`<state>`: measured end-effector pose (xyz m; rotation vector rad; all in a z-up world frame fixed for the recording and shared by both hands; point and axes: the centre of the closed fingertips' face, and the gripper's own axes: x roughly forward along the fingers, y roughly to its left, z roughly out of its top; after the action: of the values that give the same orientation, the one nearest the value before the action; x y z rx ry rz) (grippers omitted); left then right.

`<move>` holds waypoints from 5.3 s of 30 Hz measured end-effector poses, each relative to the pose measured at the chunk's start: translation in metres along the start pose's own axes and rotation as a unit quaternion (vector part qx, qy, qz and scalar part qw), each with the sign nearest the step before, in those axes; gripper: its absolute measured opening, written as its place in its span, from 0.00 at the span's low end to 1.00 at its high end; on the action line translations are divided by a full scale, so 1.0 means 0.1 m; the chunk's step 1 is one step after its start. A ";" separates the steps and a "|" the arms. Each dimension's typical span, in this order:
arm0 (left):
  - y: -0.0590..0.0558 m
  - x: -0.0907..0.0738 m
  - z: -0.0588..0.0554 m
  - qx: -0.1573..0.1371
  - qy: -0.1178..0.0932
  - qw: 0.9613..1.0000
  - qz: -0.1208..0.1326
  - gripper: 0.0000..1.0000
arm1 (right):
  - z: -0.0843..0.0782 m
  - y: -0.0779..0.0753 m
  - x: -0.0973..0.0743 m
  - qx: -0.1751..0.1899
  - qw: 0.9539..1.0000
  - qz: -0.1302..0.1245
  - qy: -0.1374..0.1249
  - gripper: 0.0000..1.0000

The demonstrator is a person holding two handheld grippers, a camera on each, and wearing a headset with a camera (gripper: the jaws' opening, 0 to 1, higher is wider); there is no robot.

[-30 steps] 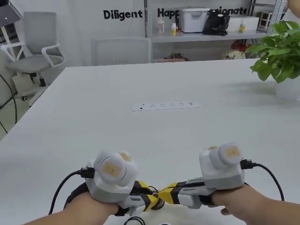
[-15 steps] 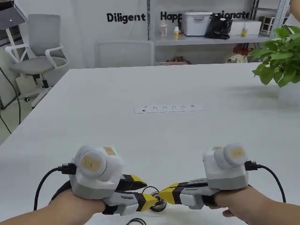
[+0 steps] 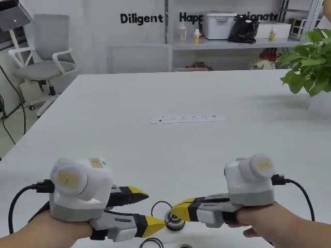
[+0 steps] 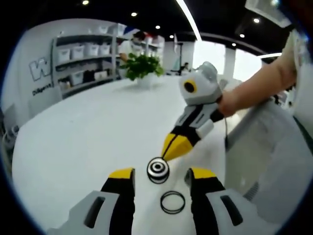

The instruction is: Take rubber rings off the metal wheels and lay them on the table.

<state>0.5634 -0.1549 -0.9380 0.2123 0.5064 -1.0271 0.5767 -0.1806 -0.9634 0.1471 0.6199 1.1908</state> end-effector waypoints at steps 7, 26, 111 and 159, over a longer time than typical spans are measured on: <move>0.01 -0.14 -0.06 0.008 -0.001 1.000 0.007 0.48 | -0.03 0.10 0.04 0.006 1.000 0.013 0.010 0.00; -0.02 -0.39 -0.24 -0.006 -0.003 1.000 0.019 0.53 | -0.19 0.20 0.15 0.012 0.999 0.021 0.044 0.00; 0.17 -0.18 -0.20 -0.016 0.012 1.000 0.008 0.56 | -0.19 -0.30 -0.17 -0.052 0.996 -0.052 0.055 0.25; 0.00 0.57 -0.34 0.004 0.063 0.997 -0.036 0.37 | -0.49 -0.40 0.00 -0.104 0.988 -0.054 0.099 0.15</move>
<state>0.5772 -0.1845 -0.9953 0.2688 0.6270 -1.0903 0.5840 -0.2058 -1.0206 -0.1810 0.6637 1.1641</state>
